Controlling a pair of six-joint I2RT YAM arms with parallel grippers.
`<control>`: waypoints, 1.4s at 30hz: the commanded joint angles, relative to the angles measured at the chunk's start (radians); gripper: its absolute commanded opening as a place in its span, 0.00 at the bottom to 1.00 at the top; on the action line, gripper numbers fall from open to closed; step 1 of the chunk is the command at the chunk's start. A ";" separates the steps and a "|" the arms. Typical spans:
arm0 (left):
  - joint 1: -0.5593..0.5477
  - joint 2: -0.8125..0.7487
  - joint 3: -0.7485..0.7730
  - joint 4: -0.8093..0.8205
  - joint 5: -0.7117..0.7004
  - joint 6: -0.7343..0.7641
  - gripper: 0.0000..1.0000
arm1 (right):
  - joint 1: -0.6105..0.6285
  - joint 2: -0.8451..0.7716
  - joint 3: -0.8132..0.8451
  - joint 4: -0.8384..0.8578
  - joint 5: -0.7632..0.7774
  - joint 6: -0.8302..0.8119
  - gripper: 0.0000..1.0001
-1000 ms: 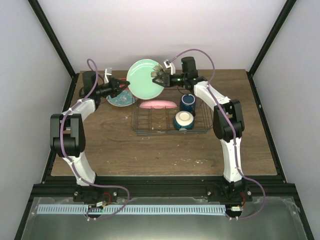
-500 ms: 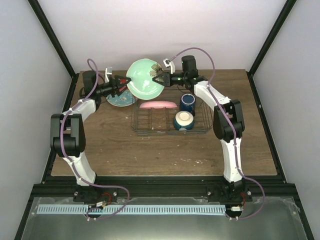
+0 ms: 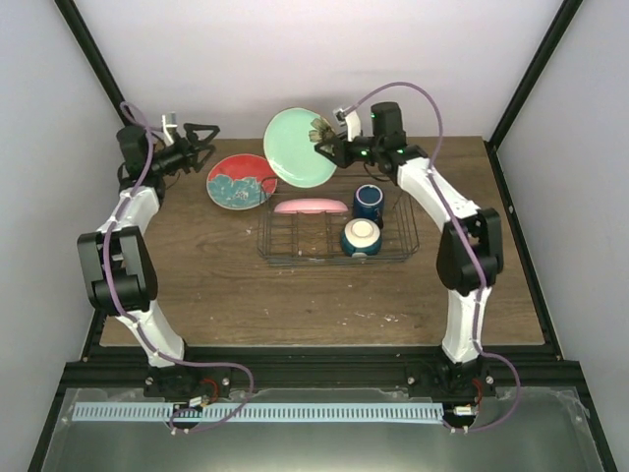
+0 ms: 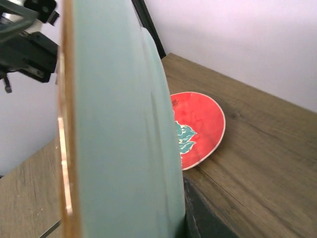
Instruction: Load the mixed dishes into the dish rack
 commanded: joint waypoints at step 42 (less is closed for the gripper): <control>0.039 0.047 0.056 -0.248 -0.052 0.211 1.00 | 0.143 -0.484 -0.551 0.127 0.469 -0.882 0.01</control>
